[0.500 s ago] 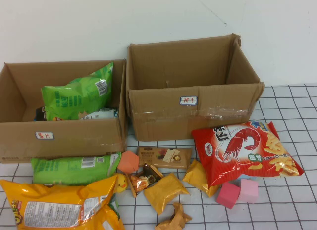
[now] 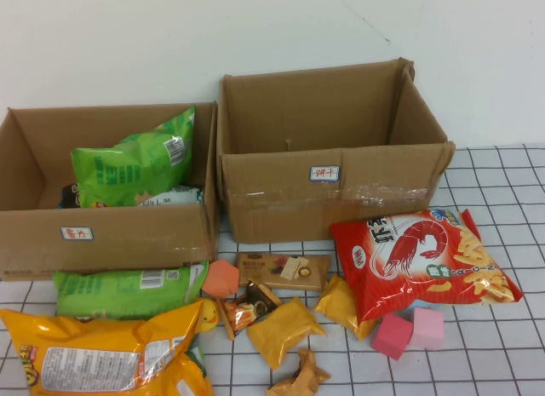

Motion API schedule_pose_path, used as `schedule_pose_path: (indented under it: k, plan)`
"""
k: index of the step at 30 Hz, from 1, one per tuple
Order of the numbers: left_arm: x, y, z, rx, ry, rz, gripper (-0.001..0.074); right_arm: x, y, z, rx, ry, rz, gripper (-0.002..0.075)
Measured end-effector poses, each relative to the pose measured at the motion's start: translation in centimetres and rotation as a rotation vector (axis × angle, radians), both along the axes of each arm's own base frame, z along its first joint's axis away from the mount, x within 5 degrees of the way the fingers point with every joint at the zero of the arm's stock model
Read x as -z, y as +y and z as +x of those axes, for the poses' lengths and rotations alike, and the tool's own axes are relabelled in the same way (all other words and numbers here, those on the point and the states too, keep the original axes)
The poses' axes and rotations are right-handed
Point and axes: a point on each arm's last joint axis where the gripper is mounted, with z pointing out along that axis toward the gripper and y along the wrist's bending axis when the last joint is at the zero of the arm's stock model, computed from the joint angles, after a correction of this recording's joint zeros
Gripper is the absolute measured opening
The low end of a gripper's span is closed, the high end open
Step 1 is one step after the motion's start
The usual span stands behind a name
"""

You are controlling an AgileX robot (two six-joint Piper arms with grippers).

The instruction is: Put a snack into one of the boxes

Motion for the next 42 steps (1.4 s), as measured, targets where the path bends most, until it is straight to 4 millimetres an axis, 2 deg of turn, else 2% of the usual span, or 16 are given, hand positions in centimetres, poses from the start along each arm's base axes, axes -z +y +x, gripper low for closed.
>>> schedule_pose_path:
  k: [20, 27, 30, 31, 32, 34, 35, 38, 42]
  plan:
    - [0.0, 0.0, 0.0, 0.000, 0.000, 0.000, -0.0003, 0.0, 0.0, 0.0, -0.001, 0.000, 0.010, -0.0001]
    - [0.0, 0.0, 0.0, 0.000, 0.000, -0.006, -0.0003, 0.0, 0.5, 0.0, -0.009, -0.001, 0.136, -0.0001]
    - [-0.1, -0.5, 0.0, -0.007, -0.006, -0.208, -0.0003, -0.2, 1.2, 0.0, -0.015, 0.000, 0.357, -0.0001]
    - [-0.2, -0.8, 0.0, -0.011, -0.010, -0.339, -0.0003, -0.2, 1.6, 0.0, -0.013, 0.008, 0.477, -0.0001]
    - [-0.4, -1.3, 0.1, -0.017, -0.011, -0.612, -0.0003, -0.5, 2.2, -0.1, -0.008, 0.019, 0.723, -0.0001]
    - [-0.9, -1.9, 0.1, -0.015, -0.012, -0.907, -0.0003, -1.0, 2.8, -0.1, -0.011, 0.028, 0.947, -0.0001]
    - [-1.1, -2.0, 0.1, -0.013, -0.015, -0.998, -0.0003, -1.1, 2.9, -0.1, -0.013, 0.030, 1.001, -0.0001]
    - [-1.7, -2.1, 0.1, -0.019, -0.034, -1.202, -0.0003, -1.3, 3.0, -0.1, -0.029, 0.025, 1.028, -0.0001]
    - [-2.0, -1.9, 0.2, -0.027, -0.066, -1.244, -0.0003, -1.4, 3.0, -0.1, -0.057, -0.006, 0.935, -0.0001]
